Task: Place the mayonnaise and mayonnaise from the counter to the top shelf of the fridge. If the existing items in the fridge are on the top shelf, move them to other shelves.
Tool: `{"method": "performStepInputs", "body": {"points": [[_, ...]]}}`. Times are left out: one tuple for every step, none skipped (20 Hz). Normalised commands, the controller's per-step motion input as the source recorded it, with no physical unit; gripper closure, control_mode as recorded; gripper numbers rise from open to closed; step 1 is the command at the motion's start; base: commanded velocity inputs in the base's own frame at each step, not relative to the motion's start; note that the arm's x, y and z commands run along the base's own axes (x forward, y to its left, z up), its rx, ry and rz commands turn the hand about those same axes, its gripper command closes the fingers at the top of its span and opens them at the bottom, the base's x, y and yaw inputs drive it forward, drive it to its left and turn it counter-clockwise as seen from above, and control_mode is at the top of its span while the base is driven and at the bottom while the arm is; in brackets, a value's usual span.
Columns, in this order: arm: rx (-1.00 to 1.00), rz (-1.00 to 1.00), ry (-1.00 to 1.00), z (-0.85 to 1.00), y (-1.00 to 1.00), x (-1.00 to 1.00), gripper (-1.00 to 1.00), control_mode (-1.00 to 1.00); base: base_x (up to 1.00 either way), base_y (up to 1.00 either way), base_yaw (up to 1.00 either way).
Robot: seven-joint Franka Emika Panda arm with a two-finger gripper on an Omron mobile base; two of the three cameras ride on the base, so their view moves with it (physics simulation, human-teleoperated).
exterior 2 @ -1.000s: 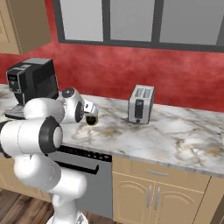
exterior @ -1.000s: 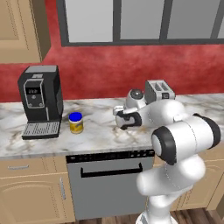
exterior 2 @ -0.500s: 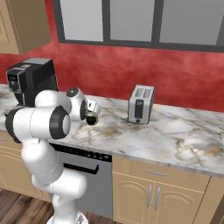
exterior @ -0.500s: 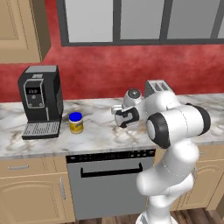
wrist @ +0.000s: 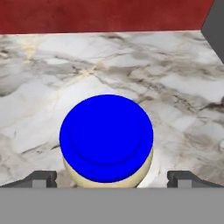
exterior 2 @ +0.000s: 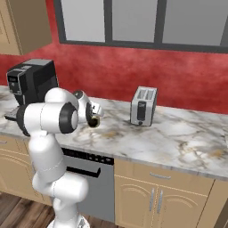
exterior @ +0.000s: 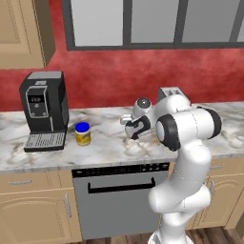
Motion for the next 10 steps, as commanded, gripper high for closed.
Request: {"method": "performStepInputs", "body": {"points": [[0.0,0.0,-0.04,-0.11,0.0,0.22,-1.0,-1.0,0.0,0.0,0.0],[0.0,0.0,-0.04,-0.09,0.0,0.23,-1.0,-1.0,0.0,0.0,0.0],[0.0,0.0,-0.03,-0.06,0.0,0.22,-1.0,-1.0,0.0,0.0,0.0],[0.0,0.0,-0.03,-0.06,0.0,0.22,-1.0,-1.0,0.0,0.0,0.0],[0.0,0.0,-0.03,-0.07,0.0,0.22,-1.0,-1.0,0.0,0.0,0.0],[0.0,0.0,-0.04,-0.09,0.0,0.2,-1.0,-1.0,0.0,0.0,0.0],[0.0,0.0,-0.05,-0.09,0.0,0.19,-1.0,-1.0,0.0,0.0,0.0],[0.0,0.0,-0.05,-0.1,0.0,0.15,-1.0,-1.0,0.0,0.0,0.0],[0.0,0.0,-0.04,-0.1,0.0,0.11,-1.0,-1.0,0.0,0.0,0.0],[0.0,0.0,0.0,-0.06,0.0,0.09,1.0,-1.0,0.0,0.0,0.0]]}}
